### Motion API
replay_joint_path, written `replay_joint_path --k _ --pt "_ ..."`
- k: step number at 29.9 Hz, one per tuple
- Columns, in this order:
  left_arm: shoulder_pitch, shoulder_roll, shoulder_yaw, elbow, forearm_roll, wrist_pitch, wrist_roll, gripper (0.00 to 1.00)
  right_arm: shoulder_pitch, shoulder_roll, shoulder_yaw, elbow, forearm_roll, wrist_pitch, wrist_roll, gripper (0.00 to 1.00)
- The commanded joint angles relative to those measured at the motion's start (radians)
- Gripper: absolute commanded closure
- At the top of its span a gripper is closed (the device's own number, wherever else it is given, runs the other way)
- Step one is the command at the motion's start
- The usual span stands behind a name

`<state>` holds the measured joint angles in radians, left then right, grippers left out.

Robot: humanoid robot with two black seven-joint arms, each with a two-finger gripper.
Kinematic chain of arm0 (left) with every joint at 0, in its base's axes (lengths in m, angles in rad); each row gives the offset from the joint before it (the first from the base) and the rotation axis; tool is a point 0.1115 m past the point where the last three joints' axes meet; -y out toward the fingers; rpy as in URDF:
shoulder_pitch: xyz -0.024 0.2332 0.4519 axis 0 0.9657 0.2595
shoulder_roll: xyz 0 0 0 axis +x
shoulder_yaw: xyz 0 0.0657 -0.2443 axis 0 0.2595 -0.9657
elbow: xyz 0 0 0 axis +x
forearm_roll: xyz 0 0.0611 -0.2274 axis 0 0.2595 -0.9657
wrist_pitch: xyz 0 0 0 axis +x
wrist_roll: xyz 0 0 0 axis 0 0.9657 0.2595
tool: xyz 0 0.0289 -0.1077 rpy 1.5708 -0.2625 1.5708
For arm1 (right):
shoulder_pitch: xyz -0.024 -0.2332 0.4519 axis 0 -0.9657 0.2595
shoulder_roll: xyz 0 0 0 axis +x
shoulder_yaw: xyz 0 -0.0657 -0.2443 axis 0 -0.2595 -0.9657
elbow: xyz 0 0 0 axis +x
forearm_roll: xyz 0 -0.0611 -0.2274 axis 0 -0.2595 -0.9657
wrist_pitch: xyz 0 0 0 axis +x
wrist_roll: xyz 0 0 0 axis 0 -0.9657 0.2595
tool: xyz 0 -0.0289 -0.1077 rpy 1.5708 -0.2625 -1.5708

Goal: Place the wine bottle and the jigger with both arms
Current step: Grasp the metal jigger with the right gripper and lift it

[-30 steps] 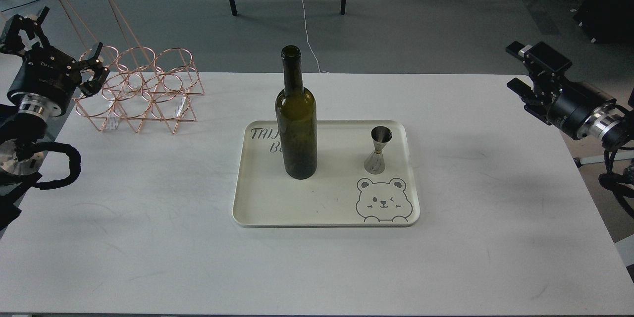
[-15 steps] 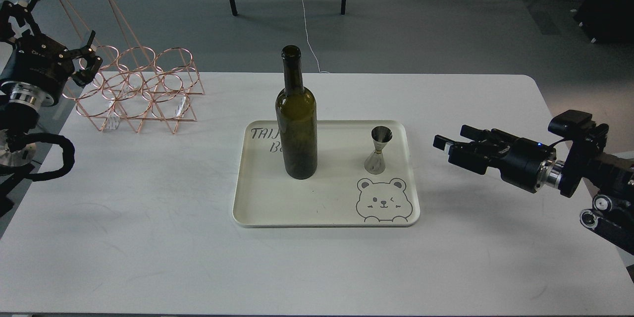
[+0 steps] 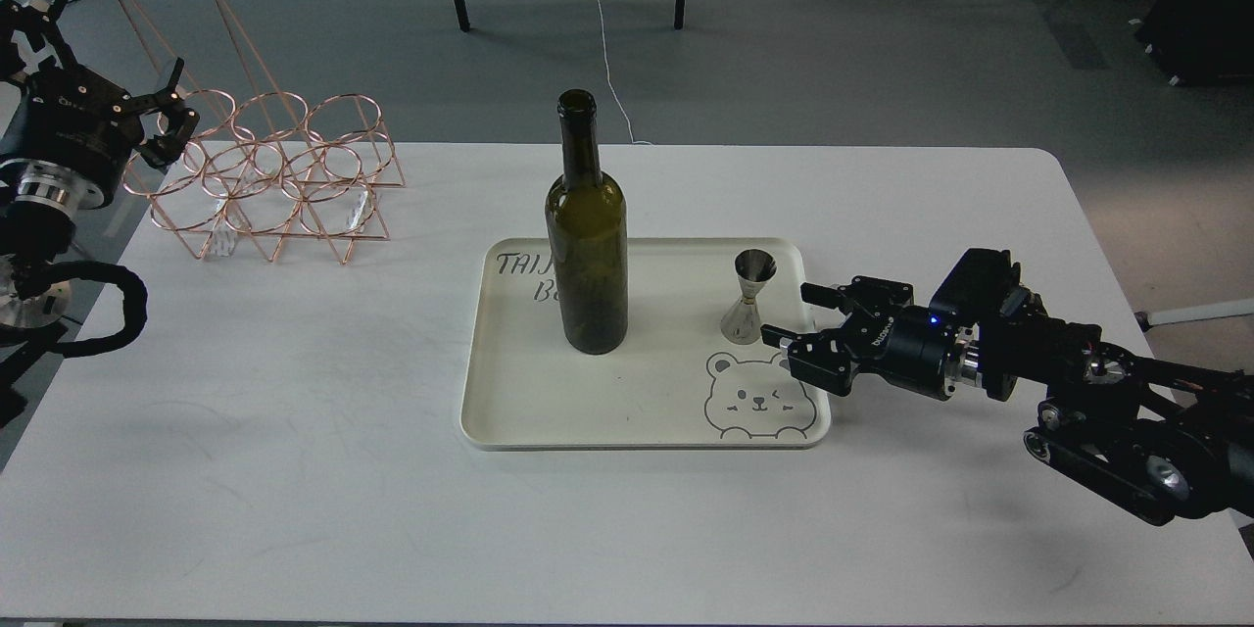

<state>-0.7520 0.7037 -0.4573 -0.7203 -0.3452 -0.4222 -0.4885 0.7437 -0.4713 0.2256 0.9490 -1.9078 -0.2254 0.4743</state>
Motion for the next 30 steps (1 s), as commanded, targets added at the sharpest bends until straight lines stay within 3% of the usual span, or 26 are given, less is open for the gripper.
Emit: replay_joint_path --k 1,10,18,23,30 --pt "0.000 0.013 0.000 0.001 0.000 -0.003 0.000 0.02 0.025 0.052 -0.003 -0.059 0.003 0.000 0.000 0.23" --pt "-0.003 0.016 -0.003 0.055 0.000 -0.013 0.000 0.02 0.025 0.120 -0.008 -0.107 0.006 0.001 0.000 0.28" --pt "-0.003 0.030 -0.003 0.055 0.000 -0.013 0.000 0.01 0.039 0.157 -0.008 -0.167 0.006 0.001 0.000 0.62" --pt "-0.004 0.030 -0.004 0.055 -0.002 -0.012 0.000 0.02 0.040 0.155 -0.008 -0.170 0.006 0.001 0.000 0.90" --pt "-0.009 0.030 -0.018 0.055 -0.002 -0.004 0.000 0.02 0.043 0.146 0.001 -0.148 0.013 -0.015 -0.002 0.95"
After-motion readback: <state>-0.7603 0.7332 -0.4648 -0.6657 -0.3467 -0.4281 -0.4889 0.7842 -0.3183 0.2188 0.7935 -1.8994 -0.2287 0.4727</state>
